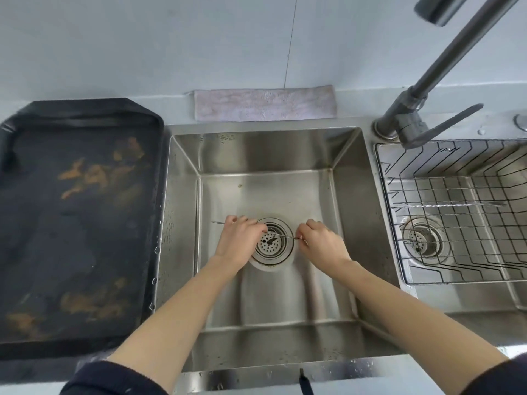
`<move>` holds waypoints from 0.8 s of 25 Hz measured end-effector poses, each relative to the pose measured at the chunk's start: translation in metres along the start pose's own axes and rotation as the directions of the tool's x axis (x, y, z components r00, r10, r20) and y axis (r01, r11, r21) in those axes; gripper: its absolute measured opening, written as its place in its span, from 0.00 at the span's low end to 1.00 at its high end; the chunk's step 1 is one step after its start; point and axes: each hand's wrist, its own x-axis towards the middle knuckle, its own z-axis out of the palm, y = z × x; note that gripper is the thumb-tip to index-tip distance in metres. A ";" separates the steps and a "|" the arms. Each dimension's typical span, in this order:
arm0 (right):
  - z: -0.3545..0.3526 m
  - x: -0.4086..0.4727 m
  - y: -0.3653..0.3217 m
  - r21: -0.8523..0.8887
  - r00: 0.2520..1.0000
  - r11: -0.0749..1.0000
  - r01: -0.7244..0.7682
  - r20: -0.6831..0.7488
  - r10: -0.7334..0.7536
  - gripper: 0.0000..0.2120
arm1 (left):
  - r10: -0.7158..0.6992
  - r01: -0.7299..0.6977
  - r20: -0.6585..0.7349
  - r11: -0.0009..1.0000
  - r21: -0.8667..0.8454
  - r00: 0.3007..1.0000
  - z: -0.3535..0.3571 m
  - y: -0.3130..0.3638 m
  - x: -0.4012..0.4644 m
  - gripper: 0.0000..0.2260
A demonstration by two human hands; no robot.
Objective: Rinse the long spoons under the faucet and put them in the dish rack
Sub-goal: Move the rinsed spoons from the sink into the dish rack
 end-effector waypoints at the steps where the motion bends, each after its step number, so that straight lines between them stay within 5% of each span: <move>1: -0.006 -0.002 0.000 -0.007 1.000 1.000 0.008 -0.023 -0.008 0.12 | 0.008 -0.008 -0.017 1.000 0.006 1.000 -0.007 0.003 -0.001 0.13; 11: -0.054 -0.042 0.015 -0.029 0.944 0.994 0.108 -0.310 -0.112 0.12 | 0.093 -0.063 -0.265 0.991 0.121 0.960 -0.060 0.040 -0.015 0.13; 20: -0.091 -0.086 0.055 -0.023 0.840 0.986 0.164 -0.521 -0.152 0.10 | 0.256 -0.160 -0.463 0.958 0.236 0.849 -0.097 0.099 -0.025 0.08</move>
